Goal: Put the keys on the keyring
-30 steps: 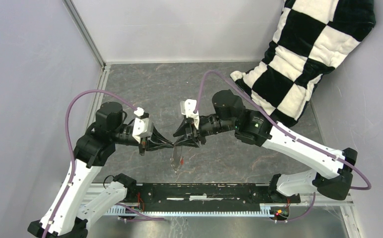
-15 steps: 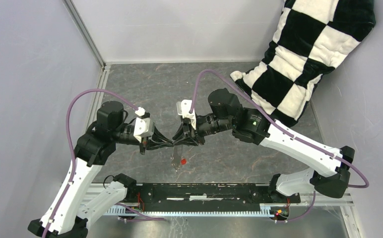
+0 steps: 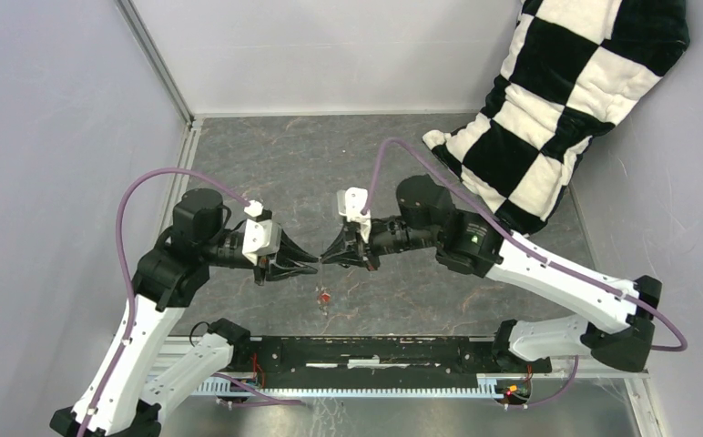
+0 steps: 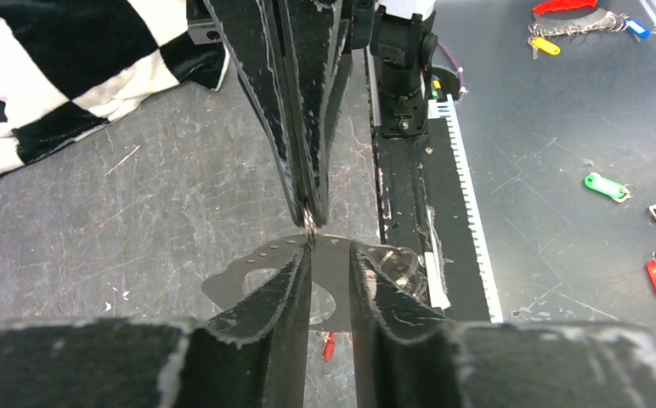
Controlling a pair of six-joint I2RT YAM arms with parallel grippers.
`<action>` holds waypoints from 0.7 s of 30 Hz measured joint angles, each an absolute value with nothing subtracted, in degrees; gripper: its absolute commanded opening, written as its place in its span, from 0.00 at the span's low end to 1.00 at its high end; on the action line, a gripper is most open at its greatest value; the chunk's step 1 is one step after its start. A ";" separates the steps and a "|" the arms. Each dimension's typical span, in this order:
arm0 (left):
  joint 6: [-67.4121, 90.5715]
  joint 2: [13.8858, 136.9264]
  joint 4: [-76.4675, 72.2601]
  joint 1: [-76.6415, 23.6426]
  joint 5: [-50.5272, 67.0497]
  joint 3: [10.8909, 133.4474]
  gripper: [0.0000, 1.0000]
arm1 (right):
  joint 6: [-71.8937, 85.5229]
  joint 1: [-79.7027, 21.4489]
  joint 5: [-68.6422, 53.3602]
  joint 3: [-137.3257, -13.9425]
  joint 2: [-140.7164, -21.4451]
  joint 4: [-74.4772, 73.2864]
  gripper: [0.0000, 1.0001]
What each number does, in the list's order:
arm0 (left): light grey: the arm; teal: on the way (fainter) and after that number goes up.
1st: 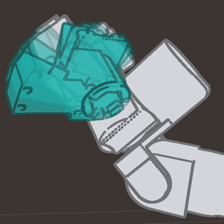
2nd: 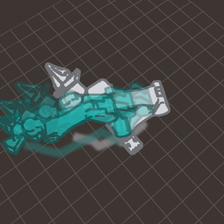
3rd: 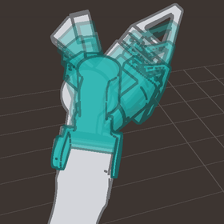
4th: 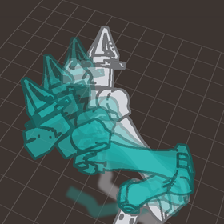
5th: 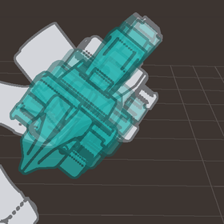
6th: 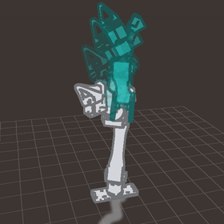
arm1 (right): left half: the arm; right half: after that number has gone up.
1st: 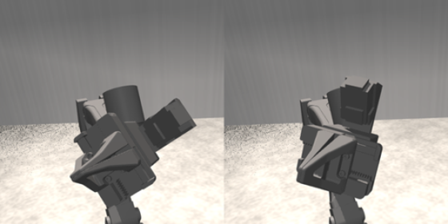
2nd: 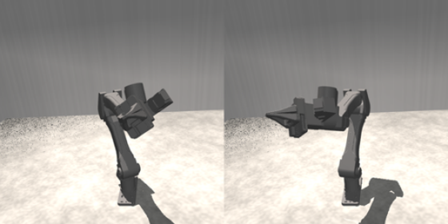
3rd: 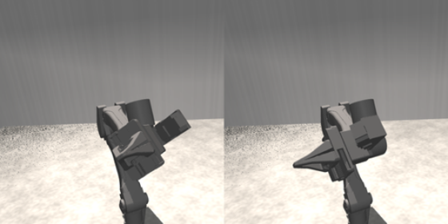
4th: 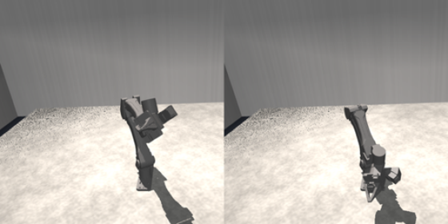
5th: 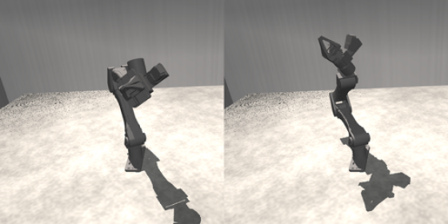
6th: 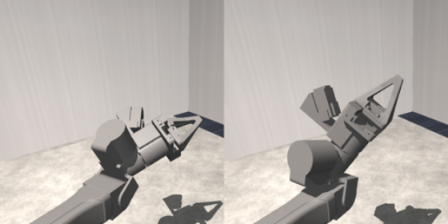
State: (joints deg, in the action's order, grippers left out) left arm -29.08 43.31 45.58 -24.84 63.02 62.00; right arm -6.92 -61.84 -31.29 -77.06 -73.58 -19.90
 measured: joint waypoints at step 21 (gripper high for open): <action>-25.04 42.87 42.13 -24.84 65.19 59.11 0.28 | 11.35 -63.20 -26.83 -49.39 -63.79 24.29 0.01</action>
